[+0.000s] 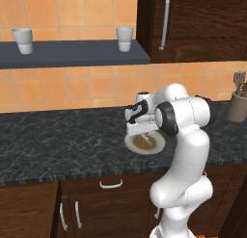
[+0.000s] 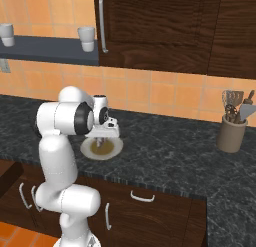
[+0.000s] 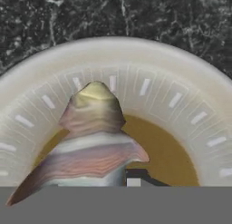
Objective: Pick up the knife from the drawer and place it on the cutting board. Then place the meat from the plate to the cutting board.
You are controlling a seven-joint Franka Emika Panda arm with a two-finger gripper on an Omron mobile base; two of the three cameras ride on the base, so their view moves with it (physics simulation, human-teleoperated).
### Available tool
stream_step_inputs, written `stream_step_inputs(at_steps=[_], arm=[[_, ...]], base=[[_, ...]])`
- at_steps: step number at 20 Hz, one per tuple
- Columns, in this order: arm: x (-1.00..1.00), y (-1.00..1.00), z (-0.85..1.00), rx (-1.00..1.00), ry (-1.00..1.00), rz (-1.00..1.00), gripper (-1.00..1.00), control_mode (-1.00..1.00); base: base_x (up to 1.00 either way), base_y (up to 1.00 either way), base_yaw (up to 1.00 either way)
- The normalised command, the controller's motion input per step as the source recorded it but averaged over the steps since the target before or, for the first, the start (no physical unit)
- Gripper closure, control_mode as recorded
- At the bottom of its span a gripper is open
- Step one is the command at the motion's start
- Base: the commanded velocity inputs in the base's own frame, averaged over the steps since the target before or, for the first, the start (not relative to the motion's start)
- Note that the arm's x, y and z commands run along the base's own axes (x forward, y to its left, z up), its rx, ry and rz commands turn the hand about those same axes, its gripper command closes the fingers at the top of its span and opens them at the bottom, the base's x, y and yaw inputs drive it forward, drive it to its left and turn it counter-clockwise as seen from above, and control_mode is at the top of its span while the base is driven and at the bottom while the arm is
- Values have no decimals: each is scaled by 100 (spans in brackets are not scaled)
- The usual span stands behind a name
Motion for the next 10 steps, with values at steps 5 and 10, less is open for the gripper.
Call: stream_step_inputs(at_steps=[5,10], arm=[[-96,0,98,-2,-9,2,100,-100],[-100,0,100,0,-2,2,100,-100]], base=[[0,0,0],[0,0,0]])
